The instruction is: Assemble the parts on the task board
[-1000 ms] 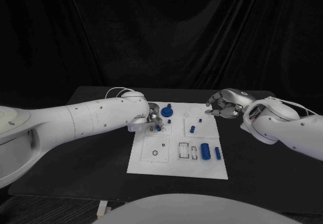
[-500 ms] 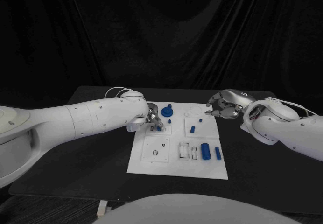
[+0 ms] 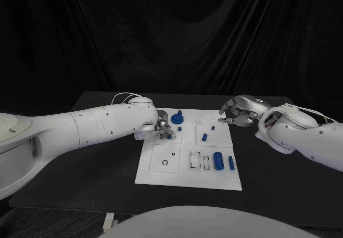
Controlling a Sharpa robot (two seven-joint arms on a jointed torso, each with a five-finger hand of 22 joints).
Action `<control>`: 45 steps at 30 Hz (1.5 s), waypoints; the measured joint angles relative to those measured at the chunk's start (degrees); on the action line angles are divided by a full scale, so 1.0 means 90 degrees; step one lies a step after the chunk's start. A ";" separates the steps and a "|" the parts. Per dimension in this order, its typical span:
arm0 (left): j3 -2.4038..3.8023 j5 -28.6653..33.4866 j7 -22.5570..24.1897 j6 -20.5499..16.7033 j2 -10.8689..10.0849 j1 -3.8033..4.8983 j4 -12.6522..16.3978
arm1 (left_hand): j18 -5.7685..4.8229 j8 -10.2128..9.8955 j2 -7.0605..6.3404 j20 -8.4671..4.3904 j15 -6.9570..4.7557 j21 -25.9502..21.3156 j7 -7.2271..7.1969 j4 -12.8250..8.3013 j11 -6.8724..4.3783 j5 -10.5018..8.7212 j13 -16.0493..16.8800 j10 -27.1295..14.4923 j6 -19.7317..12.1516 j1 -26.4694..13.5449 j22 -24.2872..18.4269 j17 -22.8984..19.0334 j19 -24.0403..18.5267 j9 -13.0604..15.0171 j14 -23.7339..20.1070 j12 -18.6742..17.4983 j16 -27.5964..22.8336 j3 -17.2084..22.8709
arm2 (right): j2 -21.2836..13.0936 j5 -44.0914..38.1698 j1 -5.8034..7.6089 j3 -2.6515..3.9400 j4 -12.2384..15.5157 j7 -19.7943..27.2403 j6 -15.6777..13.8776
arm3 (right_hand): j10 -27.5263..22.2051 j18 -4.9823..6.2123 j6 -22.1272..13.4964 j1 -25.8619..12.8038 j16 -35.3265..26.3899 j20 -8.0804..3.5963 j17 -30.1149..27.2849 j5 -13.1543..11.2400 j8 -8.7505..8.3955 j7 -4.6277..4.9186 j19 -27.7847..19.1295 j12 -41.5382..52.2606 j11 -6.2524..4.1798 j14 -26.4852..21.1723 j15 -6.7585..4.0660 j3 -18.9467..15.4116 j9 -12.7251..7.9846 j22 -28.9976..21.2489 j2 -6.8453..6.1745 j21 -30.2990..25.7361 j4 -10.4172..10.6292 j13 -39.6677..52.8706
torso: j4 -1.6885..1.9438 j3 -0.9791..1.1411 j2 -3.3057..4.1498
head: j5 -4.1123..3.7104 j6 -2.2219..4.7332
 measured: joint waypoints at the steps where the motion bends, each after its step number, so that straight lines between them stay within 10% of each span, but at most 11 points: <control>1: 0.0000 0.0000 -0.0005 0.0002 0.0000 -0.0001 -0.0001 | 0.0000 0.0010 0.0024 0.0000 0.0000 0.0000 -0.0008 0.0008 0.0000 0.0000 0.0000 0.0000 0.0008 -0.0006 0.0000 0.0000 0.0000 0.0008 0.0000 0.0000 0.0000 -0.0008 | 0.0000 0.0000 0.0000 0.0000 0.0000 -0.0001 0.0001 | 0.0000 0.0000 0.0000 0.0000 0.0000 0.0000 0.0000 0.0000 0.0000 0.0000 0.0000 0.0000 0.0000 0.0000 0.0000 0.0000 0.0000 0.0000 0.0000 0.0000 0.0000 0.0000 | 0.0000 0.0000 0.0000 | 0.0000 0.0000; 8: -0.0008 0.0001 -0.0056 0.0009 -0.0006 -0.0015 -0.0002 | 0.0000 0.0216 0.0120 0.0000 0.0000 0.0000 -0.0064 0.0070 -0.0024 0.0024 0.0000 0.0024 0.0064 0.0090 0.0000 0.0000 0.0000 0.0266 0.0000 0.0000 0.0000 -0.0156 | 0.0000 0.0000 -0.0001 0.0000 -0.0003 -0.0006 0.0011 | 0.0000 0.0000 0.0000 0.0000 0.0000 0.0000 0.0000 0.0000 0.0000 0.0000 0.0000 0.0000 0.0000 0.0000 0.0000 0.0000 0.0000 0.0000 0.0000 -0.0037 0.0000 0.0000 | -0.0002 0.0001 0.0001 | -0.0005 0.0000; 21: -0.0028 -0.0001 -0.0078 -0.0232 -0.0310 -0.0007 0.0277 | 0.0000 0.1281 0.0114 -0.0139 -0.0151 0.0020 -0.0189 0.0676 -0.0170 -0.0294 0.0000 0.0014 -0.0134 0.0123 0.0000 -0.0001 0.0139 0.1792 0.0012 0.0000 0.0000 -0.0975 | -0.0013 0.0000 -0.0002 0.0000 -0.0005 -0.0009 0.0018 | 0.0000 0.0000 0.0000 -0.0014 -0.0021 0.0000 0.0000 0.0000 0.0000 0.0000 0.0000 -0.0125 0.0000 0.0000 0.0000 0.0000 -0.0005 0.0003 0.0014 -0.0062 0.0000 0.0000 | -0.0001 0.0003 0.0001 | -0.0031 0.0000; 36: -0.0018 0.0264 0.0310 -0.0727 -0.0995 0.0763 0.0864 | 0.0000 0.1578 -0.0074 -0.0229 -0.0196 0.0168 -0.0294 0.1321 -0.0252 -0.0382 0.0000 0.0016 -0.0074 -0.0204 0.0000 -0.0002 0.0230 0.2134 0.0012 0.0000 0.0000 -0.1695 | -0.0109 0.0000 -0.0002 0.0000 0.0038 -0.0016 0.0018 | 0.0000 0.0000 0.0000 -0.0035 -0.0021 0.0000 0.0000 0.0000 0.0000 0.0000 0.0000 -0.0148 0.0000 0.0000 0.0000 0.0000 -0.0009 0.0004 0.0035 -0.0097 0.0000 0.0000 | -0.0007 -0.0002 0.0006 | -0.0084 0.0000; 45: -0.0023 0.0578 0.0422 -0.0521 -0.0982 0.0886 0.0375 | 0.0000 0.1578 0.0088 -0.0252 -0.0218 0.0167 -0.0328 0.1172 -0.0255 -0.0382 0.0000 0.0020 -0.0040 0.0150 0.0005 -0.0003 0.0253 0.2158 -0.0012 0.0000 0.0000 -0.1665 | -0.0130 0.0000 -0.0002 0.0000 0.0071 -0.0025 0.0028 | 0.0000 0.0000 0.0000 -0.0035 -0.0050 0.0000 0.0000 0.0000 0.0000 0.0000 0.0000 -0.0190 0.0000 0.0000 0.0000 0.0000 -0.0010 0.0003 0.0035 -0.0097 0.0000 0.0000 | -0.0010 -0.0005 0.0029 | -0.0091 0.0000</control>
